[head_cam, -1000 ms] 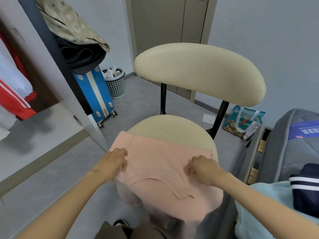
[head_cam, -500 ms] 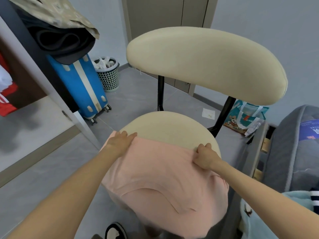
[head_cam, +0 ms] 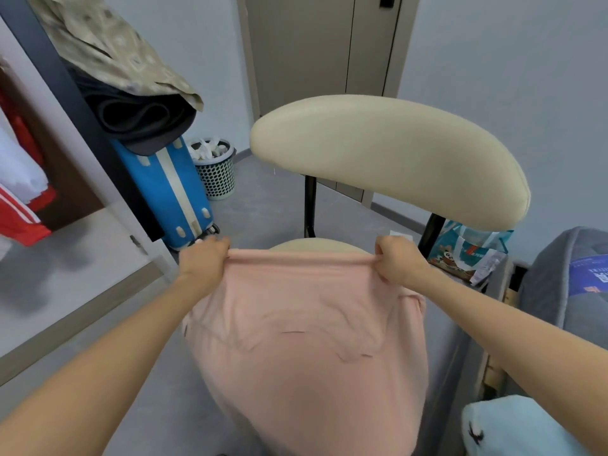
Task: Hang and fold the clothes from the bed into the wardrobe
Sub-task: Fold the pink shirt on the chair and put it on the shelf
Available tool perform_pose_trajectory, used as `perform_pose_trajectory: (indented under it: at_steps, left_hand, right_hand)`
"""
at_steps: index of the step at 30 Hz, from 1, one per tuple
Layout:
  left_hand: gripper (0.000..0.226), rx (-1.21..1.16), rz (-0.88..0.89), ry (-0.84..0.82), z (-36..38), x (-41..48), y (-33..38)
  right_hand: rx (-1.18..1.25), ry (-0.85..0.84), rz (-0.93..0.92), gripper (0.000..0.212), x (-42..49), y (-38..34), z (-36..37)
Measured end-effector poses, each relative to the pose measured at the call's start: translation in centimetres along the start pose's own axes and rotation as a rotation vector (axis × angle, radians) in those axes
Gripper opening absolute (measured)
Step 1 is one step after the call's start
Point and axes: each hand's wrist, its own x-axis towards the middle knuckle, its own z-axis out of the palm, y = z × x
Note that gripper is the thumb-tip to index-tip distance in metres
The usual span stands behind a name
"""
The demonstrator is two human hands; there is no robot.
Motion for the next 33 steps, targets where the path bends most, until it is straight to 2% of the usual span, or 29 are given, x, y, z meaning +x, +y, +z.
perform_pose_trajectory:
  at_steps: [3, 6, 12, 16, 19, 22, 26, 31, 33]
  left_hand:
    - [0.028, -0.097, -0.074, 0.149, -2.4, 0.9, 0.1]
    - [0.024, -0.261, -0.105, 0.256, -3.4, 0.6, 0.3]
    - [0.032, -0.442, -0.049, 0.257, -0.6, -4.4, 1.0]
    - [0.035, -0.577, -0.017, 0.239, 2.7, -9.0, 0.8]
    - [0.037, -0.664, -0.073, 0.220, 4.7, -12.0, 0.4]
    - [0.039, -0.730, -0.143, 0.183, 6.2, -14.7, 0.2]
    - [0.046, -0.730, -0.136, 0.086, 7.9, -17.3, 0.4]
    - [0.043, -0.618, -0.138, -0.173, 9.0, -19.2, 0.3]
    - [0.048, -0.532, -0.113, -0.295, 8.9, -19.5, 0.3]
  right_hand:
    - [0.075, 0.200, 0.004, 0.014, 1.3, -0.7, -1.9]
    - [0.198, 0.300, 0.029, 0.019, 1.6, -0.7, -2.6]
    - [0.303, 0.210, 0.045, 0.015, -1.9, 1.0, 0.2]
    - [0.253, 0.169, 0.000, 0.015, -6.4, 1.9, 2.5]
    - [0.159, 0.190, -0.040, 0.015, -9.9, 2.1, 3.5]
    - [0.121, 0.154, -0.041, 0.009, -13.0, 2.3, 4.6]
    - [0.075, 0.044, -0.024, 0.004, -15.9, 2.8, 7.1]
    - [-0.062, -0.158, 0.044, 0.006, -18.2, 3.5, 9.6]
    - [-0.123, -0.245, 0.053, 0.016, -18.4, 3.4, 9.7]
